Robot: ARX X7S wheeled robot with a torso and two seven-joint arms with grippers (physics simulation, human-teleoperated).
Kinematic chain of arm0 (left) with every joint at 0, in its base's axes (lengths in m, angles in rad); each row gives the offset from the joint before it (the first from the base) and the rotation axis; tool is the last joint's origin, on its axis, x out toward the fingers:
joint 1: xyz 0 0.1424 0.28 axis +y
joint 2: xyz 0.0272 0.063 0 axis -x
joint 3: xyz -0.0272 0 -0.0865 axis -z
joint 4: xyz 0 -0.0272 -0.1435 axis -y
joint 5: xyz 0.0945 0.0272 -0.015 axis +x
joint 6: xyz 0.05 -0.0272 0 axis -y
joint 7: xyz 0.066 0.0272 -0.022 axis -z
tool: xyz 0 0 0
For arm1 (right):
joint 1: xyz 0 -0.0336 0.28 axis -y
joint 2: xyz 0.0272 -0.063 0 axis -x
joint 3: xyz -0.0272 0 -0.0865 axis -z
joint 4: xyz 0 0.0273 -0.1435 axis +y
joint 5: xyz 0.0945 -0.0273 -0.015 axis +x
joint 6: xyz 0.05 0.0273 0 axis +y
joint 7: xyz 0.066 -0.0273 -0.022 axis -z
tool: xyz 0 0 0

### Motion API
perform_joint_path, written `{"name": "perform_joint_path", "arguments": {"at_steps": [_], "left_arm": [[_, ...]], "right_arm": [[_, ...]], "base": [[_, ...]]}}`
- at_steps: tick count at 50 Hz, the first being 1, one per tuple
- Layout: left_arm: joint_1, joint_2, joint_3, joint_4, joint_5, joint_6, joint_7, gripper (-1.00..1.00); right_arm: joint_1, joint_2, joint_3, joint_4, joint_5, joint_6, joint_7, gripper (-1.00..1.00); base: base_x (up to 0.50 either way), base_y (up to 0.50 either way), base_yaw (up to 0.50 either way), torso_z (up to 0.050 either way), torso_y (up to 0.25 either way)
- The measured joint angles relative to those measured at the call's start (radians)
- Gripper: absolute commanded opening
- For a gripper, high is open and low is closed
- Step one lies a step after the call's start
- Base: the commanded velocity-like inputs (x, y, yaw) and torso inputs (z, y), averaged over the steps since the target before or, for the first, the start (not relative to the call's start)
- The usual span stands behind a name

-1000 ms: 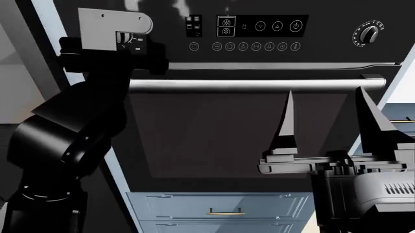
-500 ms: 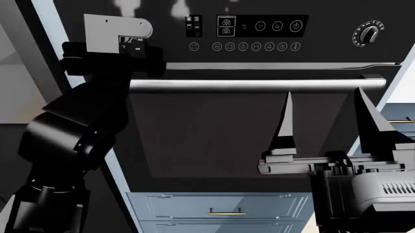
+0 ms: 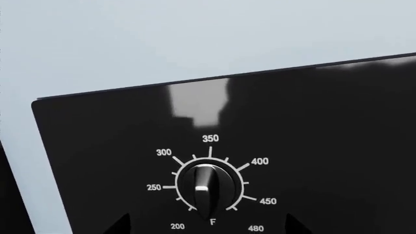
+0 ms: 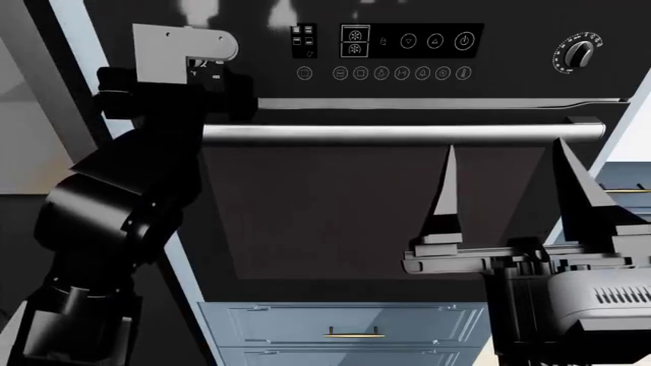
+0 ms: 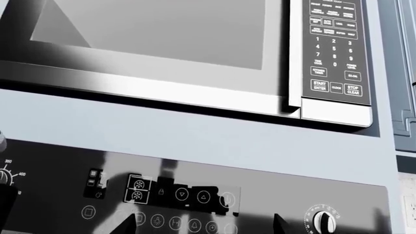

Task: Preheat the oven by turning the temperature knob.

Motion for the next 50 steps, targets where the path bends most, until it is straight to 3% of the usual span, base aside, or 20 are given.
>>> {"name": "perform_joint_path", "arguments": {"at_steps": [50], "left_arm": [[-0.031,0.014,0.025,-0.13,-0.003,0.08,0.01,1.0]], "right_arm": [[0.002,0.015,-0.015,0.012,0.006,-0.006,0.017,1.0]], "base": [[0.0,0.0,0.0,0.0,0.0]]}}
